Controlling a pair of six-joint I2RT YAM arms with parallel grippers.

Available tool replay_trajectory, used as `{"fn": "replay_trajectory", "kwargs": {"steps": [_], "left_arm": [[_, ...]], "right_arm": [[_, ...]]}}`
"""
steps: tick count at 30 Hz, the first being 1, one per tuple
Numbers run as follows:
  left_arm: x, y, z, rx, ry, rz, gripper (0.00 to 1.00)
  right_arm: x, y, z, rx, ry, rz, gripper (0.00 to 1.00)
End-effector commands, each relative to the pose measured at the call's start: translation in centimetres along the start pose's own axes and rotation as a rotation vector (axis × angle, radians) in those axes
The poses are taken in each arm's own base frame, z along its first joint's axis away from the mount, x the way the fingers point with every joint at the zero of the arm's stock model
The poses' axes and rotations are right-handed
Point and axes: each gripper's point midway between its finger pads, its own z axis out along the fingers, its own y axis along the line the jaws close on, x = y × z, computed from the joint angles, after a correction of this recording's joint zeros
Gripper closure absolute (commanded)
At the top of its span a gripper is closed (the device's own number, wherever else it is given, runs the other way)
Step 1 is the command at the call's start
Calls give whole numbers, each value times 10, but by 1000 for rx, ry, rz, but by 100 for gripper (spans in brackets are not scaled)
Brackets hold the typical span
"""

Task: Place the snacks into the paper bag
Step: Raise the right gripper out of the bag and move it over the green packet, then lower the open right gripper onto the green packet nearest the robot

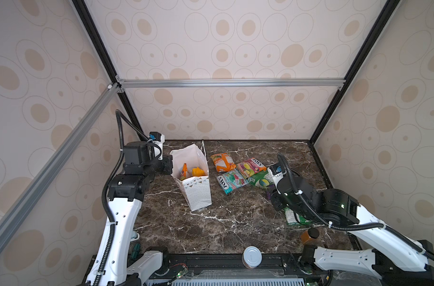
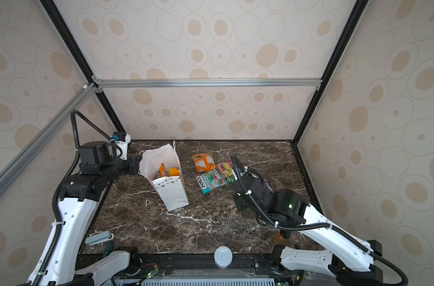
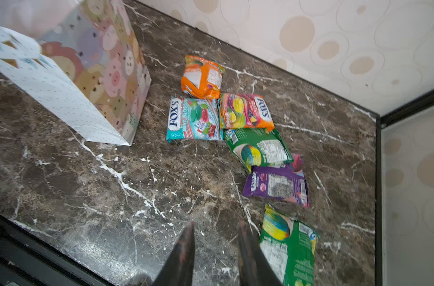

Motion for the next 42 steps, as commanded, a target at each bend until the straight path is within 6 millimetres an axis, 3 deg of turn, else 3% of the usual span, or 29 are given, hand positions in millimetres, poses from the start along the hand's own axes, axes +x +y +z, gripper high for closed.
{"fn": "replay_trajectory", "kwargs": {"steps": [1, 10, 15, 21, 28, 36, 42], "left_arm": [[-5, -4, -9, 8, -13, 22, 100], [-2, -6, -13, 15, -25, 28, 100], [-3, -6, -17, 10, -35, 32, 100], [-1, -6, -15, 10, -27, 33, 100], [-1, -6, -16, 10, -27, 33, 100], [4, -11, -8, 52, -3, 21, 100], [-1, -12, -9, 57, -13, 24, 100]], "right_arm": [[21, -18, 10, 67, 101, 87, 67], [59, -36, 56, 107, 298, 208, 58], [88, -51, 72, 158, 392, 250, 56], [101, -59, 86, 160, 423, 310, 53], [129, -76, 111, 178, 517, 386, 51], [152, -111, 131, 220, 519, 585, 30], [164, -137, 135, 268, 499, 746, 25]]}}
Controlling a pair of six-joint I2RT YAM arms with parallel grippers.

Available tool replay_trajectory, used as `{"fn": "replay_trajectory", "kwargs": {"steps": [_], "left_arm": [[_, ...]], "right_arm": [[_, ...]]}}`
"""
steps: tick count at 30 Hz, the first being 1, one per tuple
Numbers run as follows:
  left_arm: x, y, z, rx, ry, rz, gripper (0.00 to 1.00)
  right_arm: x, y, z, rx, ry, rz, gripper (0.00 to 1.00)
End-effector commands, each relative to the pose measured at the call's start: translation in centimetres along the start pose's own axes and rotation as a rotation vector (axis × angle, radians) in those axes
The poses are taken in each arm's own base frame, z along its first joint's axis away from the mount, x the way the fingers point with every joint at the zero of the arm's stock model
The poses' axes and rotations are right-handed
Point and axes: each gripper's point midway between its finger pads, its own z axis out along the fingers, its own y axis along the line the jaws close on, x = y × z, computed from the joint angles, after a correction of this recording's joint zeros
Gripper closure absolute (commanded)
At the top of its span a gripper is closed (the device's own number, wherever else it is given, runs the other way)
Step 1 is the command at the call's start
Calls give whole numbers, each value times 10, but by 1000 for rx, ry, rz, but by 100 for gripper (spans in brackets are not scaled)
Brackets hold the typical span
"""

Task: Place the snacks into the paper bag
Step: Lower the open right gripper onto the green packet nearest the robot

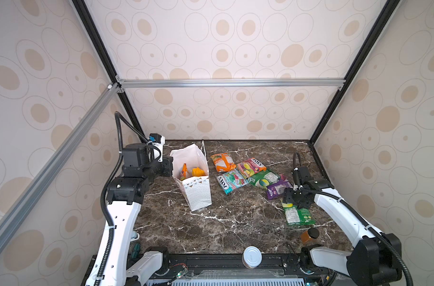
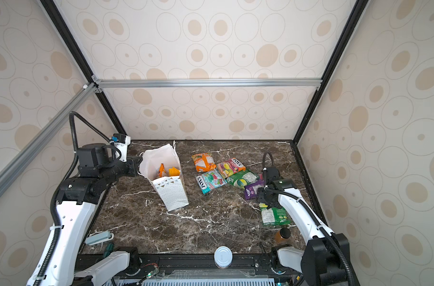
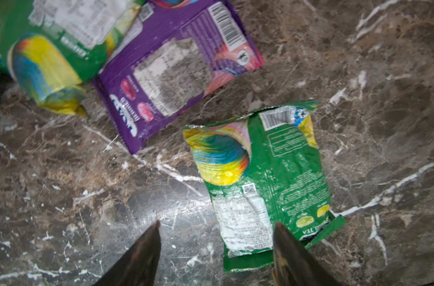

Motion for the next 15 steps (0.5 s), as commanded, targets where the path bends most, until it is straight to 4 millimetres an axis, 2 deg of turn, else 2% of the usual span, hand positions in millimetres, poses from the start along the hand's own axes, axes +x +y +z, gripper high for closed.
{"fn": "replay_trajectory", "kwargs": {"steps": [1, 9, 15], "left_arm": [[-2, -5, 0, 26, 0, 21, 100], [-3, -7, -3, 34, -7, 21, 100], [-1, -8, -5, 32, -11, 23, 100]], "right_arm": [[-6, -4, 3, -26, -27, 81, 24], [-3, -22, 27, -88, 9, 249, 19], [2, -38, 41, -54, 31, 318, 17]]}}
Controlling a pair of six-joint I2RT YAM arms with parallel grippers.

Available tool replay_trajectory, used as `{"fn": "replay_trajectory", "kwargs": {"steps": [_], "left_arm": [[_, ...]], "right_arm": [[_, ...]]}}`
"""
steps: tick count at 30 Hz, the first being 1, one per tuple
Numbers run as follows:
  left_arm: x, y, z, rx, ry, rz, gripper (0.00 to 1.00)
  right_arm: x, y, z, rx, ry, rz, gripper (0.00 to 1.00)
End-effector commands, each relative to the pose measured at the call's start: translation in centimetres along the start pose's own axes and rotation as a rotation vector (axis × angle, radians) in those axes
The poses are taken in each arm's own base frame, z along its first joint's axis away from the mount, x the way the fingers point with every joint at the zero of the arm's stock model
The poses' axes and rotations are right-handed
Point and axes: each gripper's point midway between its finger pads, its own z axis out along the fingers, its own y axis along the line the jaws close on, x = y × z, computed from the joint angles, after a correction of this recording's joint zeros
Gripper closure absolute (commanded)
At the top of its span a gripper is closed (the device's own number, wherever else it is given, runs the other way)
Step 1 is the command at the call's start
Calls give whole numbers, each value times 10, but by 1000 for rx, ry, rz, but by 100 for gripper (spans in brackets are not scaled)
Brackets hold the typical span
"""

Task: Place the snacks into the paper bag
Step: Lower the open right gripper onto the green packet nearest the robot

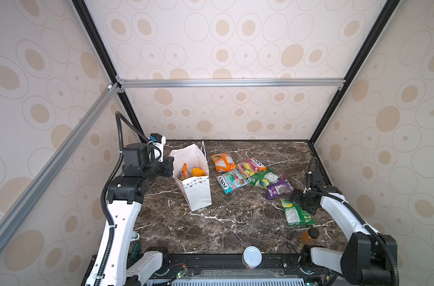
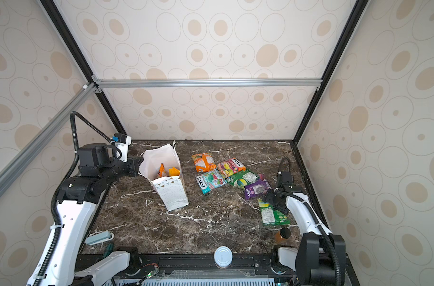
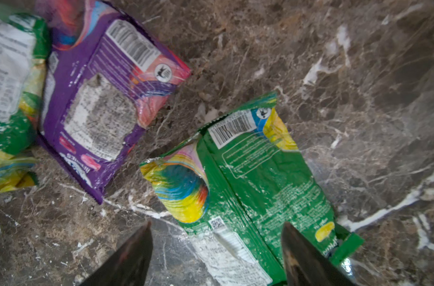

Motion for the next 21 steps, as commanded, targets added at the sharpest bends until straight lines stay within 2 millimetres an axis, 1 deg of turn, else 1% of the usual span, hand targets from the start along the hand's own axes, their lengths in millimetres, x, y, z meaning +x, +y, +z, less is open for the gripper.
{"fn": "replay_trajectory", "kwargs": {"steps": [1, 4, 6, 12, 15, 21], "left_arm": [[-2, -5, -7, 16, -17, 25, 100], [-3, -4, -8, 5, -26, 26, 100], [-4, -4, -7, 10, -25, 27, 100], [-4, -9, -4, 42, -19, 20, 100], [-5, -11, -6, 47, -26, 24, 100], [-4, -7, -8, 25, -31, 27, 100]], "right_arm": [[-3, -3, 7, -10, 0, 47, 17], [-10, -9, 5, 41, -23, 41, 18], [-15, -10, 5, 45, -43, 40, 17], [-9, -3, 12, 6, -10, 38, 17], [-8, -2, 18, -1, 0, 38, 17], [-8, 1, 27, 5, 46, 1, 17]]}}
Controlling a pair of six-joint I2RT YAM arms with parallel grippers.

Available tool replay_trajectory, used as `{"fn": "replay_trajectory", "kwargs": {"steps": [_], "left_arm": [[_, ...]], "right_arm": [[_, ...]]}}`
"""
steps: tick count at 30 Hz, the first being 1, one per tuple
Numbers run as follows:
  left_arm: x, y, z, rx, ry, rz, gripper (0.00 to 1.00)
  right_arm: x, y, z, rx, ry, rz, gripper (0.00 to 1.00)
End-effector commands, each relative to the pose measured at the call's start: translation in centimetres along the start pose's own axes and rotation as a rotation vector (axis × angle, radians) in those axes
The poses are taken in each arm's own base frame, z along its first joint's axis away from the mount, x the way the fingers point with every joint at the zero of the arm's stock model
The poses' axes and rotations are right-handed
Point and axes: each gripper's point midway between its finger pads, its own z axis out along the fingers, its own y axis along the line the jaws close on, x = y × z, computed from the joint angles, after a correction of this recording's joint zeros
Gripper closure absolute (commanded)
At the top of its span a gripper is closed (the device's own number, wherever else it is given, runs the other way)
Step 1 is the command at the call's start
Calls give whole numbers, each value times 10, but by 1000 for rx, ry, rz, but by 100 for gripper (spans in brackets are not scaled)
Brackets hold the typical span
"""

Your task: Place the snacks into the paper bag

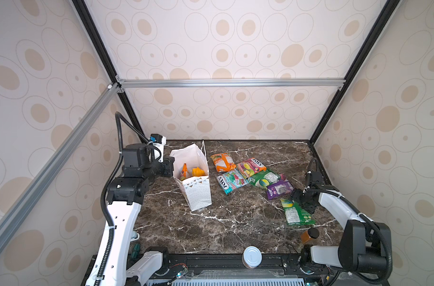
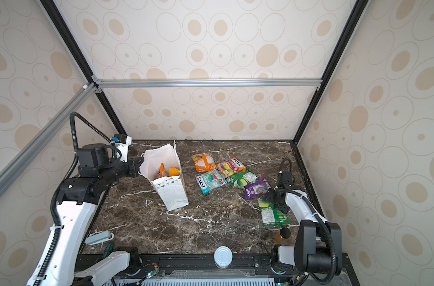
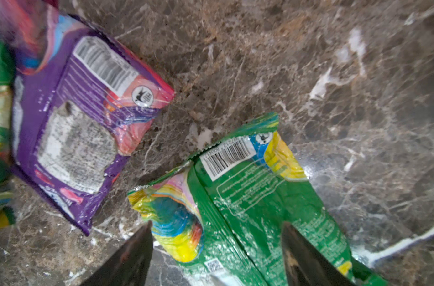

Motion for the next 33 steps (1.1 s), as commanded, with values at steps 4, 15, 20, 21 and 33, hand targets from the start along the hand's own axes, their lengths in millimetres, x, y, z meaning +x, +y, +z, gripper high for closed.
{"fn": "replay_trajectory", "kwargs": {"steps": [4, 15, 20, 21, 33], "left_arm": [[-6, -5, -9, 7, -34, 28, 100], [-7, -5, -12, 4, -41, 31, 100], [-10, -5, -14, 3, -46, 33, 100], [-9, -5, -14, 3, -44, 33, 100], [-10, -5, -12, 3, -39, 31, 100]], "right_arm": [[4, 5, 8, -28, 37, -2, 18], [30, 20, 13, -99, 99, -10, 19], [47, 36, 10, -158, 109, -14, 19], [50, 40, 8, -163, 106, -25, 19], [81, 104, 21, -264, 116, -127, 19]]}}
